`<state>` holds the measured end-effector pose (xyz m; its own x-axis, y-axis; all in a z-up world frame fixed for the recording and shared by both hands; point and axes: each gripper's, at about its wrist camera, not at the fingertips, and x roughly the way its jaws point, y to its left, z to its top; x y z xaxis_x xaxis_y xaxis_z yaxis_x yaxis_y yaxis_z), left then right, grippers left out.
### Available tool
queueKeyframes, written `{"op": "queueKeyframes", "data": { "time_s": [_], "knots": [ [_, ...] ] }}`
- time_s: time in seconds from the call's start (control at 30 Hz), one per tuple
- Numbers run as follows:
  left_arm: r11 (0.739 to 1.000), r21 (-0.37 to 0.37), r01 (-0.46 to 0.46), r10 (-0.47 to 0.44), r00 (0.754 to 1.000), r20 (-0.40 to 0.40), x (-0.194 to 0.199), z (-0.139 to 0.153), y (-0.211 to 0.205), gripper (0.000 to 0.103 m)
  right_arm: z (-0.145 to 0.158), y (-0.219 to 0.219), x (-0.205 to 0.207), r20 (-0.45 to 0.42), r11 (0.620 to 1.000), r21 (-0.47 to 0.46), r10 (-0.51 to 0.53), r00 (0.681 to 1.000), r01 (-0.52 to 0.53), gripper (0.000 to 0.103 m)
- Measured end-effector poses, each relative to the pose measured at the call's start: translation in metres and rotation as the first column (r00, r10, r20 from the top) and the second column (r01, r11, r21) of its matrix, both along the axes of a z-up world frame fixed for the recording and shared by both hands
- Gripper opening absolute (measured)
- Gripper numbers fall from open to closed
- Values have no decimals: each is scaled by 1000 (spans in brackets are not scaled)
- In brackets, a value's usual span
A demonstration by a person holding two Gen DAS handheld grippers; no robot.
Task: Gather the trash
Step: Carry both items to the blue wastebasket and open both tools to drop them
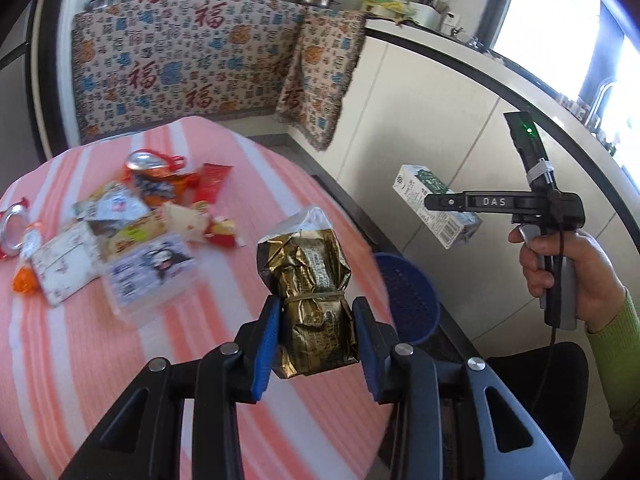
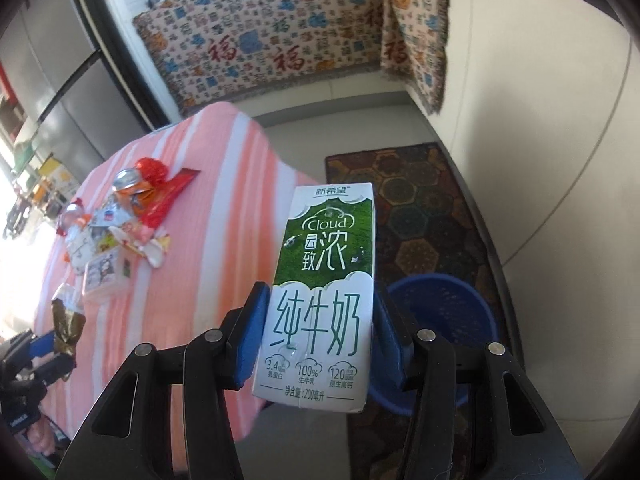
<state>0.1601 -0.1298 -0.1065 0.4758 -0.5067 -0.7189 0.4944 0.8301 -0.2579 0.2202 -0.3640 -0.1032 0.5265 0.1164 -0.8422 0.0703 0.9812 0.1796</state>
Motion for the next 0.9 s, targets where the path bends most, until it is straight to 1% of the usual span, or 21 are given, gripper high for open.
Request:
{"op": "queueKeyframes", "data": {
  "time_s": [0.13, 0.2, 0.37, 0.47, 0.63, 0.67, 0.7, 0.73, 0.83, 0.9],
  "knots": [
    [995, -1, 102, -102, 995, -21, 15, -2, -66, 37, -17, -45, -2, -33, 999, 8, -46, 998, 46, 53],
    [990, 2, 142, -142, 989, -35, 24, -8, -97, 37, -27, -63, -3, -50, 998, 6, -67, 997, 67, 53],
    [977, 31, 210, -207, 976, -73, 48, -36, -166, 37, -54, -100, -7, -79, 993, 15, -118, 990, 119, 53],
    [973, 25, 231, -227, 967, -113, 60, -56, -201, 37, -69, -121, -9, -85, 987, 29, -155, 984, 158, 53],
    [967, 41, 250, -241, 957, -161, 73, -86, -241, 37, -88, -145, -11, -100, 975, 78, -198, 975, 206, 51],
    [966, 48, 253, -242, 955, -169, 74, -93, -248, 37, -90, -148, -10, -103, 974, 85, -203, 974, 212, 50],
    [965, 52, 256, -243, 953, -179, 76, -99, -254, 37, -92, -150, -8, -106, 973, 89, -202, 974, 212, 39],
    [965, 53, 257, -243, 951, -189, 79, -104, -258, 37, -94, -153, -7, -111, 973, 88, -204, 973, 214, 33],
    [964, 65, 259, -240, 948, -211, 80, -115, -265, 37, -101, -158, -7, -126, 971, 84, -214, 969, 225, 33],
    [962, 74, 262, -240, 945, -222, 81, -124, -273, 37, -100, -159, -6, -117, 968, 77, -227, 967, 237, 33]
  ]
}}
